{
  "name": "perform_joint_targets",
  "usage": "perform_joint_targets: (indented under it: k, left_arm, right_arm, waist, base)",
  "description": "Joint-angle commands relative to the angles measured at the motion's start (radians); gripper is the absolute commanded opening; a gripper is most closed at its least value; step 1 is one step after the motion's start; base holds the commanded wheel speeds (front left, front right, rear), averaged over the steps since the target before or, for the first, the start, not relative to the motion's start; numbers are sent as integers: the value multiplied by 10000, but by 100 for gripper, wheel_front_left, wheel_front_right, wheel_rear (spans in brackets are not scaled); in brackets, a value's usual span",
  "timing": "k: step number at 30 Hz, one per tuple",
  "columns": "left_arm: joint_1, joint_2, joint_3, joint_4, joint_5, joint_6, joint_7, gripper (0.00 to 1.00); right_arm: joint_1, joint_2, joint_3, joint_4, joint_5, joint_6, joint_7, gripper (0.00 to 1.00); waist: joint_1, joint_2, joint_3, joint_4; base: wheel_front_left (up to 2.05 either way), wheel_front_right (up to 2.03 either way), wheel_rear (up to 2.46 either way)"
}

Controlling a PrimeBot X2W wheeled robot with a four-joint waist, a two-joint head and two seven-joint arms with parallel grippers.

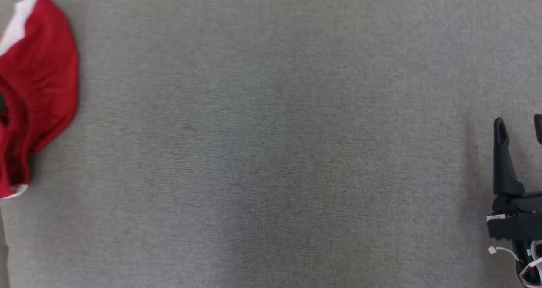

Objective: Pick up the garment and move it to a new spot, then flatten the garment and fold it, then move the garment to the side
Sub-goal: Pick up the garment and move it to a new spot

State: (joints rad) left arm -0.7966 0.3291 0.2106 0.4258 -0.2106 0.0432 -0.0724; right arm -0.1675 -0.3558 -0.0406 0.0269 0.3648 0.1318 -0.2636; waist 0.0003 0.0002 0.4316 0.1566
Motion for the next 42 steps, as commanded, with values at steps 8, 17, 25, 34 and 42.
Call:
perform_joint_targets:
  k: [8,17,25,34,42]
  left_arm:
    - [-830,643,-38,2064,-28,3,1186,100]
    - [-1167,1050,-150,3700,-252,-75,3343,100]
    - [-1467,1162,-413,4415,-359,-233,4969,100]
    - [-1849,1171,-815,4304,-73,-314,3654,0]
    - [-2805,1410,-1331,3762,426,-509,761,0]
  right_arm:
    - [-221,-257,-188,-282,-32,-27,-11,100]
    - [-102,-306,-269,-372,-59,-27,-11,100]
    - [-196,-270,-186,-410,-137,-27,-11,100]
    - [-351,-222,-118,-329,-127,-27,-11,100]
    - [-450,208,129,21,-60,-27,-11,100]
  waist:
    - [-3,-2,1018,-918]
    - [-3,-2,1053,-1055]
    - [-3,-2,1068,-1114]
    - [-3,-2,1023,-1225]
    - [-3,-2,137,-1328]
  base:
    - [0,0,0]
    - [0,0,0]
    - [0,0,0]
    - [0,0,0]
    - [0,0,0]
